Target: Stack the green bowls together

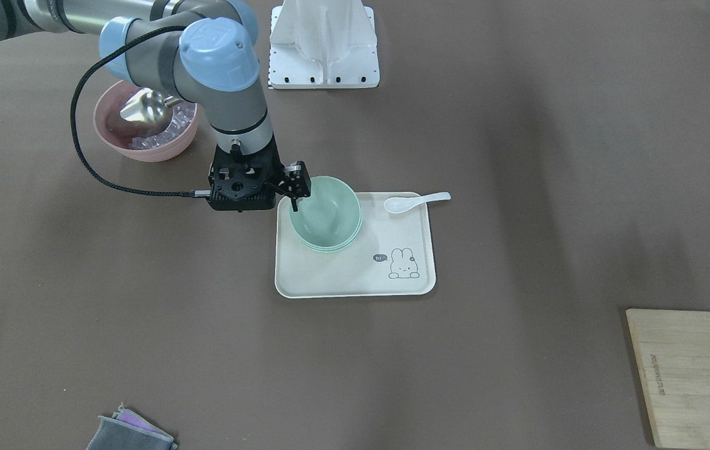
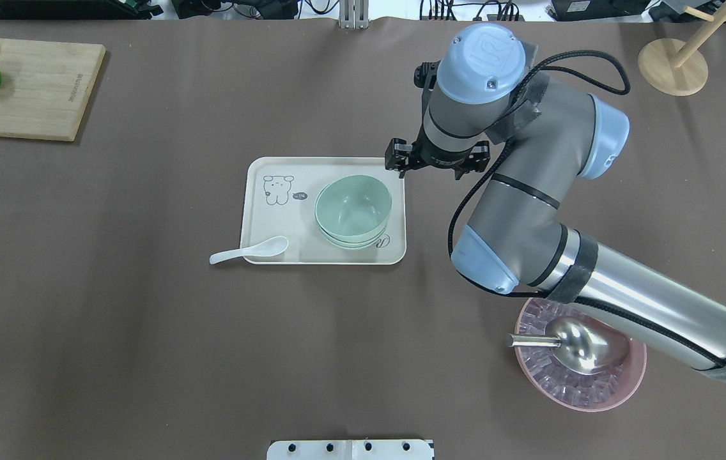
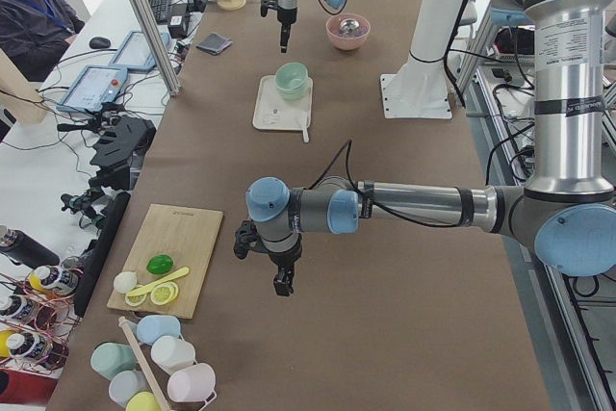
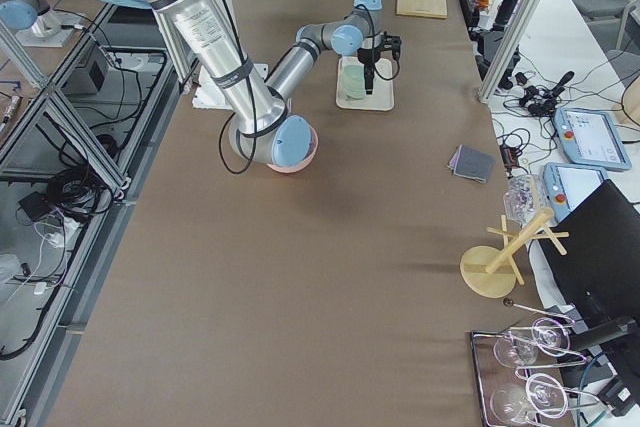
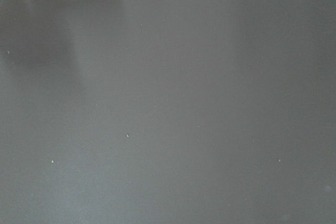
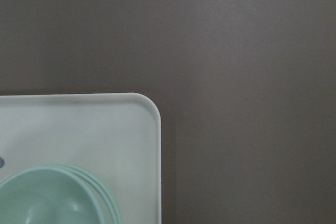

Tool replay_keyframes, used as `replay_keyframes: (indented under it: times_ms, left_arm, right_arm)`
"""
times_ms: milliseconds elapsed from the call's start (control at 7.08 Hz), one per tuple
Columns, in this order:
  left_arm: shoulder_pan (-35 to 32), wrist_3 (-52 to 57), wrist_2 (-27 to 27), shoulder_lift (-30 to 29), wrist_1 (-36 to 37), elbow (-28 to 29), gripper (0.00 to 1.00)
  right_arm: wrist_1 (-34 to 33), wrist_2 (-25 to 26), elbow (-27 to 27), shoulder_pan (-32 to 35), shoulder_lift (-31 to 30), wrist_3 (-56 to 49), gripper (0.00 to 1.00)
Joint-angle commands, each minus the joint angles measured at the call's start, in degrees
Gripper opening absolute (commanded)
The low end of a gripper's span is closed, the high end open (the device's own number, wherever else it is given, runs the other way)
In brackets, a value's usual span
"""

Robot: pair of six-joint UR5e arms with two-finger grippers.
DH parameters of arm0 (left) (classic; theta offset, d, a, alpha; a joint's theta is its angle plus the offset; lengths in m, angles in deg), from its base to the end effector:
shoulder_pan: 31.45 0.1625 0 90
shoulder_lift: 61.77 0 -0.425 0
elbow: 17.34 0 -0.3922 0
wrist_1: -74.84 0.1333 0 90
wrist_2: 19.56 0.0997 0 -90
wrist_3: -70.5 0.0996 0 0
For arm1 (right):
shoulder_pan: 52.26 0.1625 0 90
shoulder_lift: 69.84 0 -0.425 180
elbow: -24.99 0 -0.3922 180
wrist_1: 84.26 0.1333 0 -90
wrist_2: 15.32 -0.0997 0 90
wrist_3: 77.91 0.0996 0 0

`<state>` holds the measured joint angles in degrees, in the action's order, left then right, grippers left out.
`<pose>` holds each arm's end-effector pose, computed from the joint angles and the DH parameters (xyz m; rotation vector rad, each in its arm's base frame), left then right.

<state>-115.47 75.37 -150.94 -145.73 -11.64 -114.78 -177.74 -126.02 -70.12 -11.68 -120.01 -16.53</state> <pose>-0.0208 -0.4488 0.6539 -0.0424 0.7226 0.1677 -0.4574 -0.5209 0.2157 0.1220 -0.7847 0.0670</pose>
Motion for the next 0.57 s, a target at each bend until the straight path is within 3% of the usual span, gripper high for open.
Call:
replay_keyframes:
  times_ms: [0, 424]
  left_arm:
    - [-0.26, -0.47, -0.02, 0.11, 0.26, 0.66, 0.98]
    - [-0.70, -0.73, 0.42, -0.24, 0.88, 1.02, 0.98]
  right_arm:
    - [-0.04, -3.79, -0.16, 6.58, -4.74, -10.96, 1.00]
    - [-0.04, -8.29, -0.16, 18.79, -14.39, -31.34, 1.00]
